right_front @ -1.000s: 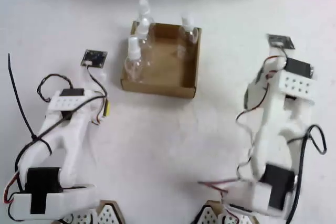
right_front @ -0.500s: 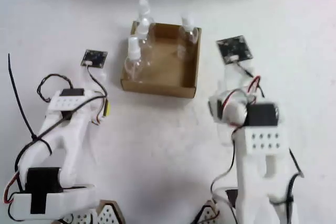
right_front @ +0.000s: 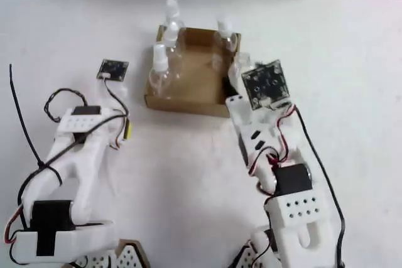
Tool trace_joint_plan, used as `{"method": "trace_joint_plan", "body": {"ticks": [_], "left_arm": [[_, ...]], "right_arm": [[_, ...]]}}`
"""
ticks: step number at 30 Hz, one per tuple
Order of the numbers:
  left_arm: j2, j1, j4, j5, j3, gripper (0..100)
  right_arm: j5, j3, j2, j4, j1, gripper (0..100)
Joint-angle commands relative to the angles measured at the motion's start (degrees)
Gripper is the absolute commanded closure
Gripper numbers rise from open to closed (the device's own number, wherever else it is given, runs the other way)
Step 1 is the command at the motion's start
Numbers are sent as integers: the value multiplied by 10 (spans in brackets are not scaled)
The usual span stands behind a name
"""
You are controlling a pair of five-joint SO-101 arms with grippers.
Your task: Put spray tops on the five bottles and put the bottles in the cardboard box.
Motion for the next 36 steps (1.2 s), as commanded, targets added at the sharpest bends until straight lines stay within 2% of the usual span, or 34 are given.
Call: {"method": "trace_joint_plan", "body": {"ticks": [1,3,8,10,15,19,24,30,36], "left_arm": [[-6,1,-18,-5,-3,978],[-6,1,-18,-5,-3,978],[-7,1,-18,-5,-3,978],[-7,1,-18,-5,-3,978],[-7,1,-18,-5,-3,978],[-7,1,-19,-5,-4,978],[-7,1,-21,-5,-6,978],[-15,1,-19,-1,-11,978],[-139,4,-2,0,-5,978]], "right_arm": [[-11,-6,-13,-66,-5,981],[-62,-5,-11,-83,-6,981],[-285,-4,45,-131,-5,981],[-324,-1,71,-145,-6,981],[-295,55,76,-162,-51,981],[-226,121,29,-168,-127,981],[-161,220,-51,-207,-175,982],[-152,302,-141,-207,-208,982],[-151,359,-206,-207,-229,982]]}}
